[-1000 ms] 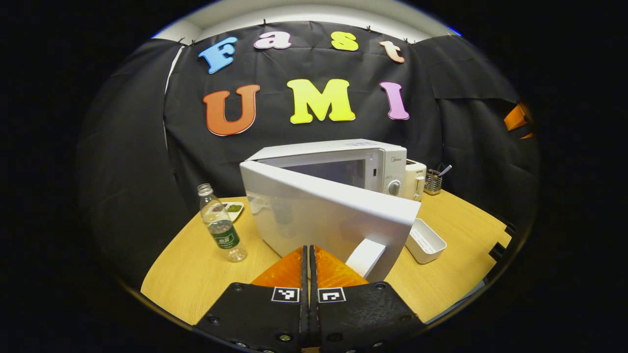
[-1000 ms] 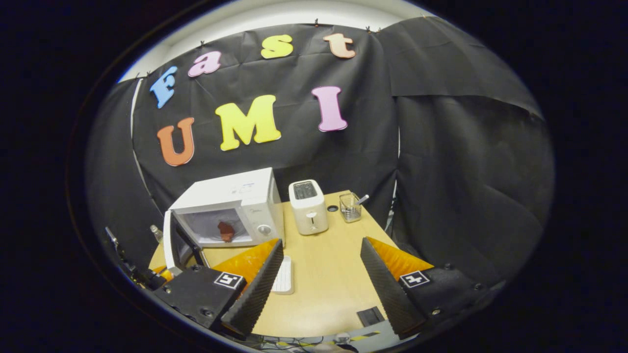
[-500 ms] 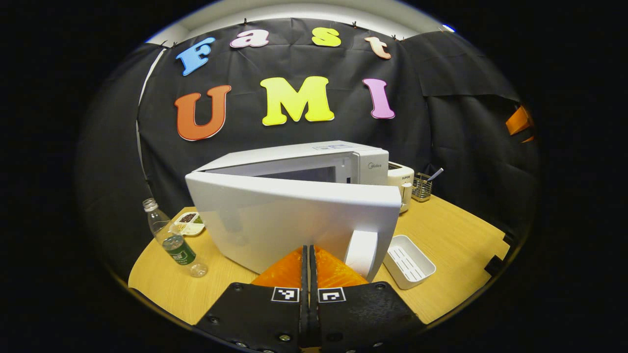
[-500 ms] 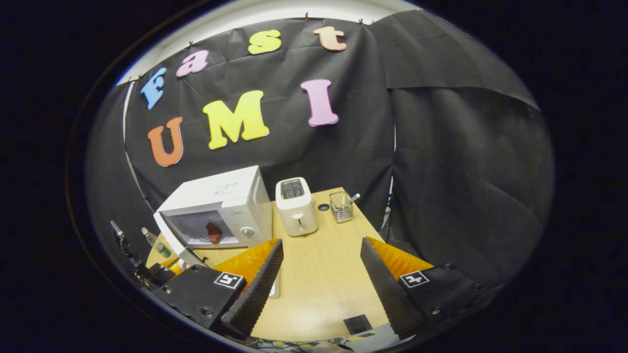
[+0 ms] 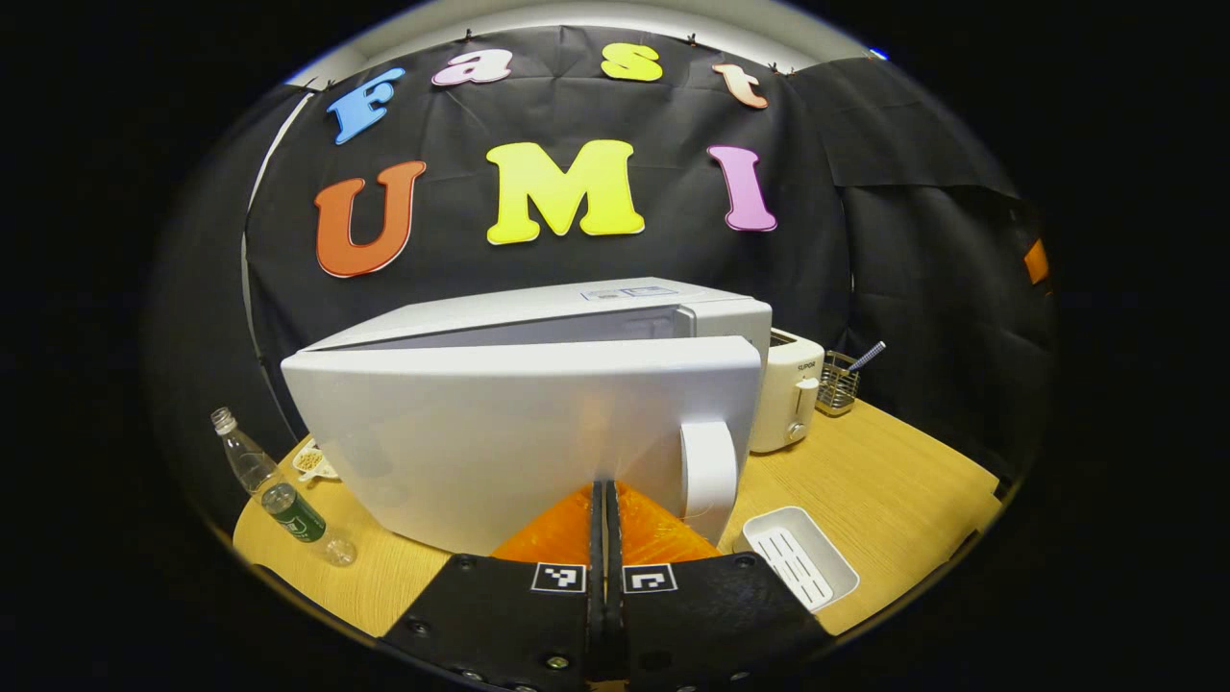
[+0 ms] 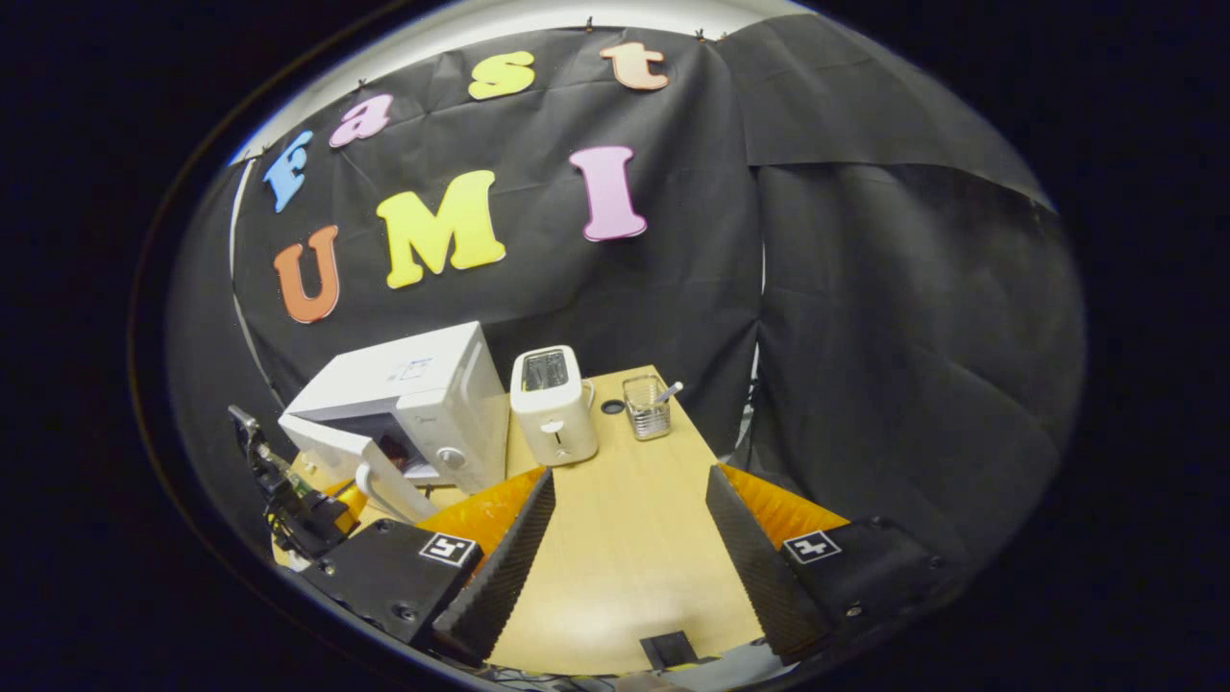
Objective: Open the microwave oven with the left hand, put the food in, and close the microwave oven.
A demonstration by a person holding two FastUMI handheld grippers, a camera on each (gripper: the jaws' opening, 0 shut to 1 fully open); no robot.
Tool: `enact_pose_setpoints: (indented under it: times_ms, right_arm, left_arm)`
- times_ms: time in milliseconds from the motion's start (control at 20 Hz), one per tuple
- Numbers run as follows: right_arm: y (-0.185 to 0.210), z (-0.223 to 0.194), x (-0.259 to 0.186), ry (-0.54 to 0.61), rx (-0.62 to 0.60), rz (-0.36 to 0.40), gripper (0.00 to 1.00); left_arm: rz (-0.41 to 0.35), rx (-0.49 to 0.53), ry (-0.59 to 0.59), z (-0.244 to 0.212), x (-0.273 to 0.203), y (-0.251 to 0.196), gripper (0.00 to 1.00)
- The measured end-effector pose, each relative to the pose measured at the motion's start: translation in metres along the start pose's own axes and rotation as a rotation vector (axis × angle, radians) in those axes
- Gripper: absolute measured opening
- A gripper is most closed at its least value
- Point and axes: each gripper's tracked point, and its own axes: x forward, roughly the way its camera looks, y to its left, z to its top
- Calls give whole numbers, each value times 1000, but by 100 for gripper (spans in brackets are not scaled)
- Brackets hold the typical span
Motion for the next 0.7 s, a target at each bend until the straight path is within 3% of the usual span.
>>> enact_pose_setpoints:
  times_ms: [600, 650, 700]
  right_arm:
    - [-19, 5, 32, 23, -4, 15, 100]
    - [-22, 5, 34, 30, -8, 13, 100]
    - [-24, 5, 36, 33, -9, 14, 100]
  left_arm:
    - [43, -3, -15, 16, 51, -2, 0]
    - [46, -1, -16, 17, 54, -2, 8]
    - [49, 2, -18, 18, 57, -2, 0]
